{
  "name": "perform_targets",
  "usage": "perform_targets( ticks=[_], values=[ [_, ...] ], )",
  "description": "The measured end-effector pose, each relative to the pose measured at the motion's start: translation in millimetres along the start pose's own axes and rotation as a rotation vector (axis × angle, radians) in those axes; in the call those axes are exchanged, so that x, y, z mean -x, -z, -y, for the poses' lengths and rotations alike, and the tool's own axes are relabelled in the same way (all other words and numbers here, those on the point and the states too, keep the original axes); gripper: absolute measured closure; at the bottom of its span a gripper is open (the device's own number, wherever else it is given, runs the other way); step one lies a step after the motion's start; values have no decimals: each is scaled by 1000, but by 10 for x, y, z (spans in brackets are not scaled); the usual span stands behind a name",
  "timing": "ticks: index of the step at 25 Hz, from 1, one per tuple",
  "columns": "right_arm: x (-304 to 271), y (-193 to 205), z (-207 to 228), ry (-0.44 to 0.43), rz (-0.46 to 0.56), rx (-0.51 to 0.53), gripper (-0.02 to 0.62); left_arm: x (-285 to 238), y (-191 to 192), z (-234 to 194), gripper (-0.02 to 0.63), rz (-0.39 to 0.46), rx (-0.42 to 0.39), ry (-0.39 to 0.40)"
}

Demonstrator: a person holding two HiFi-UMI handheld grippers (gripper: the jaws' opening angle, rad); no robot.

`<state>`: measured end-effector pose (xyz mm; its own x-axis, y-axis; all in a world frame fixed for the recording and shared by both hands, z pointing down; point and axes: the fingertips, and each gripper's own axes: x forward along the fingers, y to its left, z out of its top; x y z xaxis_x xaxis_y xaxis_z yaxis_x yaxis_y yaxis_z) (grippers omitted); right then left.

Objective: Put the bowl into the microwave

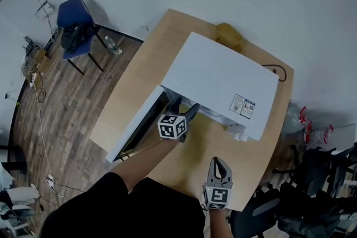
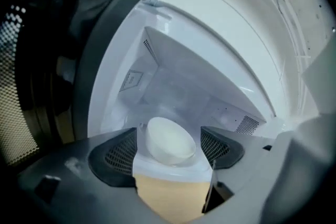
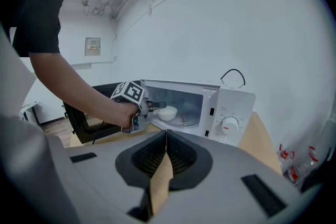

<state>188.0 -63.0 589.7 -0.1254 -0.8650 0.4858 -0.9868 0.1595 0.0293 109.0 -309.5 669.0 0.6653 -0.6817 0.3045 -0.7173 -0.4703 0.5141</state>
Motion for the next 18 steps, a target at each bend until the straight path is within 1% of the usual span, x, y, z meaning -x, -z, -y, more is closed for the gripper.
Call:
perform_targets(
  ticks=[2, 6, 7, 8, 9, 15, 18],
  values=[
    [56, 4, -58, 5, 0, -7, 534, 141, 71, 54, 256, -10, -38, 11],
    [177, 37, -155, 14, 4, -16, 534, 341, 193, 142, 261, -39, -158, 11],
    [207, 53, -174, 16, 5, -18, 534, 381, 192, 145, 282, -41, -181, 4],
    [238, 72, -192, 19, 4, -20, 534, 417, 181, 150, 350, -38, -202, -2],
    [268, 91, -207, 21, 2, -19, 534, 440, 172, 160, 393, -35, -220, -1],
    [390, 140, -204, 45, 5, -16, 534, 342, 257, 158, 394, -89, -306, 7],
    [430, 182, -170, 57, 5, -22, 534, 254, 290, 103, 394, -100, -322, 0]
  ],
)
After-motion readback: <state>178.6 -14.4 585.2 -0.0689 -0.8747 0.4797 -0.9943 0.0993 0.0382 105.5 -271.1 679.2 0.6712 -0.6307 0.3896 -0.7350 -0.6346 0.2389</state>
